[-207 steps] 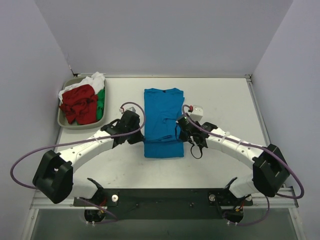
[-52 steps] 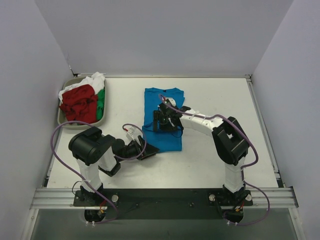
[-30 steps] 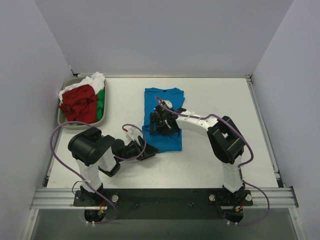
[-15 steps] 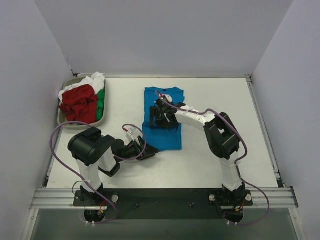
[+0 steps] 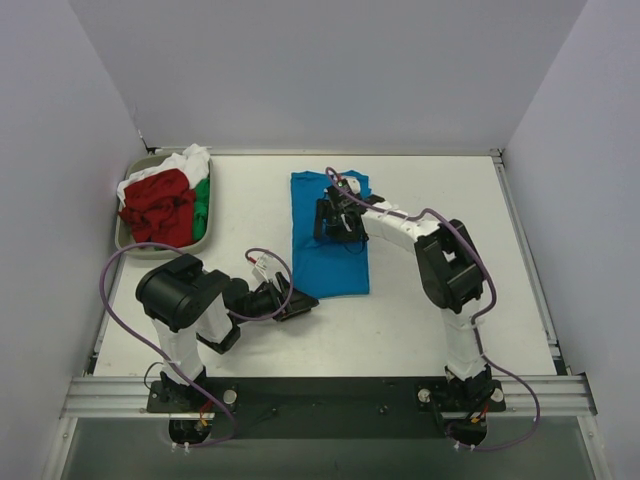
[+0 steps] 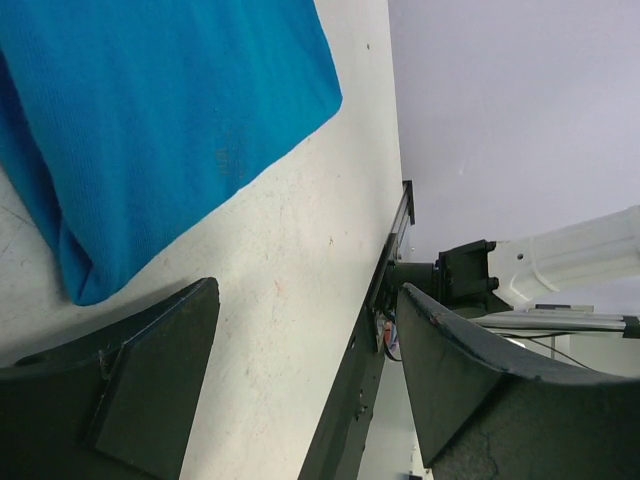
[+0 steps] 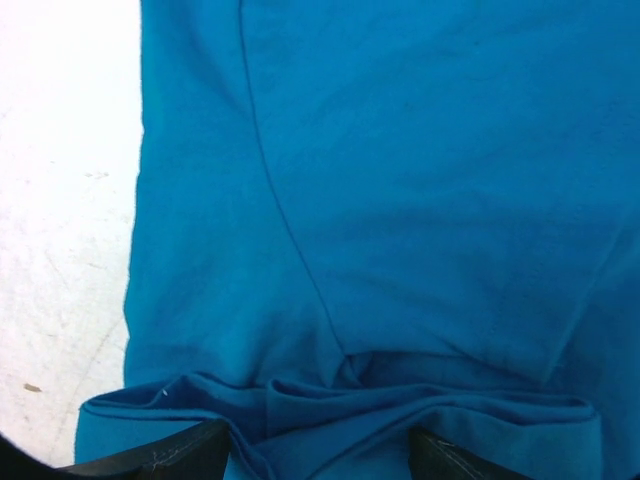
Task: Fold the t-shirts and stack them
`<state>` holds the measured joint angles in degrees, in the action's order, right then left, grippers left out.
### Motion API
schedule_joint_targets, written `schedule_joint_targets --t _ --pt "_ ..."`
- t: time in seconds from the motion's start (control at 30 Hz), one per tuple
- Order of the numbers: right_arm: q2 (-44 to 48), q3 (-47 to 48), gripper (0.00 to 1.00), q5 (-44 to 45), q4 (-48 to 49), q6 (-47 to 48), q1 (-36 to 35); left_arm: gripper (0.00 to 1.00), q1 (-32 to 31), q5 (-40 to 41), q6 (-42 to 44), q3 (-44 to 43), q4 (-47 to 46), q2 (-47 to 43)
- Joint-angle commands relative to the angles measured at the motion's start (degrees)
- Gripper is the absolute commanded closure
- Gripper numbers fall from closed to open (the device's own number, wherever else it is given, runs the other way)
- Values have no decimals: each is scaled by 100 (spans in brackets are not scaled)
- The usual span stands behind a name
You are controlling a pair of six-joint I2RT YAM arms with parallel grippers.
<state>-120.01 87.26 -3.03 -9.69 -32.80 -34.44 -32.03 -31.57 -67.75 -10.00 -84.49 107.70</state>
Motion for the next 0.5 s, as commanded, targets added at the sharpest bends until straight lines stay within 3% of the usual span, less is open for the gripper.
schedule_joint_targets --t 0.0,0.1,0.2,0.23,0.3,0.33,0.37,0.47 --pt "670 -218 29 583 -147 256 -116 18 13 -147 157 95 -806 85" --pt "1101 -464 29 742 -182 327 -186 18 -40 -209 156 -63 -176 -371" --pt "1514 -728 29 786 -200 318 -221 18 -189 -113 542 -404 1281 -1284" --pt "1628 -807 29 812 -226 318 -239 18 -363 -25 708 -537 2408 -1887" --pt "1953 -1044 29 874 -217 335 -292 18 -619 447 1437 -1184 3801 -2549" --pt "2059 -1114 29 900 -235 344 -344 17 -890 694 1718 -1450 5226 -3083" --pt "2225 -1228 29 918 -252 327 -379 16 -1006 1053 2156 -1765 5789 -3262" --pt "2525 -1544 29 944 -279 230 -494 16 -1016 1092 2432 -2532 6847 -3501"
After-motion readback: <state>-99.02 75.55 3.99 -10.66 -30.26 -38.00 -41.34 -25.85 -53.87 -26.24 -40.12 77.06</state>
